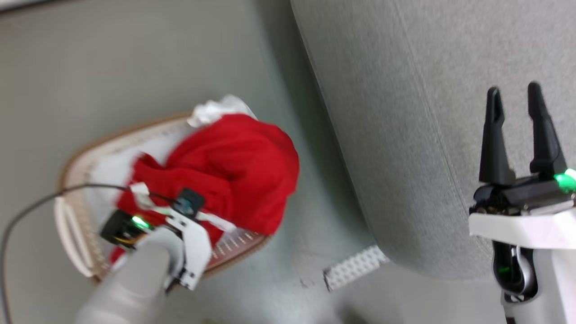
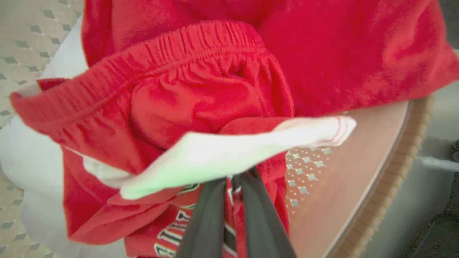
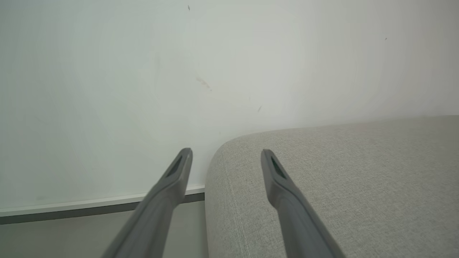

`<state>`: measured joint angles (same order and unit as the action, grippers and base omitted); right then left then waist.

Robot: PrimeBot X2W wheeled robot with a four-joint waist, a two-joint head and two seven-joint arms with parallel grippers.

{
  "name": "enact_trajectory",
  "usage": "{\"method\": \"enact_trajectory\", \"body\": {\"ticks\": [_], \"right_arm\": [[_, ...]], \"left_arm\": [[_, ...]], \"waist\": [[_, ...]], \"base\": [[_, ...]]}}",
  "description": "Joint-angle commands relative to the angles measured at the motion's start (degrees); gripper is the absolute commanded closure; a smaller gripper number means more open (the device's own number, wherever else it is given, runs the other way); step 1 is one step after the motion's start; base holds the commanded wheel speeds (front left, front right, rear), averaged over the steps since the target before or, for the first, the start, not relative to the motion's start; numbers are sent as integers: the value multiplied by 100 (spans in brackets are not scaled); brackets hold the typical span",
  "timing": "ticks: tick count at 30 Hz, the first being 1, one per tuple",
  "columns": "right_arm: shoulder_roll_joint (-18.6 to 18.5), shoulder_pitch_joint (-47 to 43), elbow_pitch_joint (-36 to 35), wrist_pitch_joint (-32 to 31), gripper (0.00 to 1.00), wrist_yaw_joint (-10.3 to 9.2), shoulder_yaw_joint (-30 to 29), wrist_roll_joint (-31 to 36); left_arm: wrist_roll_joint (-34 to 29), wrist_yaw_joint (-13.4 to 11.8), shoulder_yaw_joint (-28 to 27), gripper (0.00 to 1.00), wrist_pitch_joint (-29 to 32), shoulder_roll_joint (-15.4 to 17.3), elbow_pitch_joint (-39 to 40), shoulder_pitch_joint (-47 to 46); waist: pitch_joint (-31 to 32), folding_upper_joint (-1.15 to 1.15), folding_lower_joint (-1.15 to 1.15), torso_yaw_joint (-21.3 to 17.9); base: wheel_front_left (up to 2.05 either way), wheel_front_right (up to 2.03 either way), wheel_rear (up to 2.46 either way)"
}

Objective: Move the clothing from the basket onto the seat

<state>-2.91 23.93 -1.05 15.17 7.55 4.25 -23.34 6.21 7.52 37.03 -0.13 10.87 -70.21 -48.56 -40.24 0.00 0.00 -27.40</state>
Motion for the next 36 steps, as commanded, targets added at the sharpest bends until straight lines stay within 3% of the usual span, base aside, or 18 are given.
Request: {"method": "enact_trajectory", "body": {"ticks": [1, 9, 15, 29, 36], "right_arm": [[-3, -142, 61, -3, 0, -12, -23, 162], [-15, -483, 251, -3, 0, -12, -84, 630], [-225, -822, 398, -3, 0, -12, -82, 650], [-521, -1649, 587, -4, 0, -12, 98, 396], [-579, -1817, 637, -4, 0, -12, 475, 237]], "left_arm": [[108, -10, 21, 100, -201, -114, -19, 151], [746, -10, 14, 100, -1034, -589, 60, 624], [1193, -10, 143, 100, -1349, -744, 440, 884], [1638, -199, -6, 100, -1486, -678, 2821, 1215], [1831, -354, -94, 100, -939, -510, 4177, 1241]], "waist": [[706, 0, 0, 427], [1927, 0, 0, 1036], [2751, 0, 0, 1414], [3947, 0, 0, 2105], [4142, 0, 0, 2246]], "base": [[0, 0, 0], [0, 0, 0], [0, 0, 0], [0, 0, 0], [0, 0, 0]]}}
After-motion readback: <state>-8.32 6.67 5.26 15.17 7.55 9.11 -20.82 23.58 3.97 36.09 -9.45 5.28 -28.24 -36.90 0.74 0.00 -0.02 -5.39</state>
